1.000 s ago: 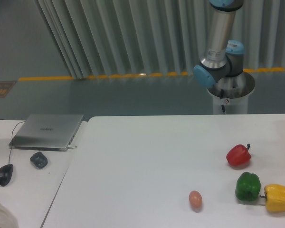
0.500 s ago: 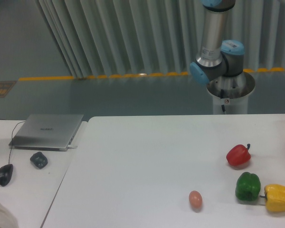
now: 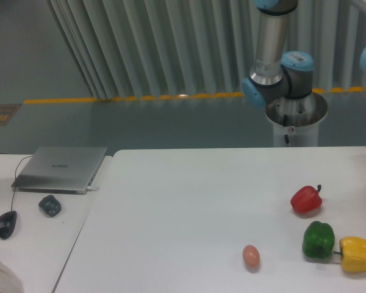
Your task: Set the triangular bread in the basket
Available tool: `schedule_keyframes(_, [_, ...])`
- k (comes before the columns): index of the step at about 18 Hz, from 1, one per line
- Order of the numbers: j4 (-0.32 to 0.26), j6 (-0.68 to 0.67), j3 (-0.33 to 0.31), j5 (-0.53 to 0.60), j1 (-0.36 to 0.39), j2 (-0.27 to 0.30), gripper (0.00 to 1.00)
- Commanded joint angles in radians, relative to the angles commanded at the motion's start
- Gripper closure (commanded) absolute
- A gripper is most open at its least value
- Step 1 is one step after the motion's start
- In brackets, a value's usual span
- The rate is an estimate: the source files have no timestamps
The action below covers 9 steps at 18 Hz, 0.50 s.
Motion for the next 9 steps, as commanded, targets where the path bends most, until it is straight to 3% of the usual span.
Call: schedule_keyframes(9, [0.002,-0.023,0.000,-0.002,-0.020,-0.015,0.00])
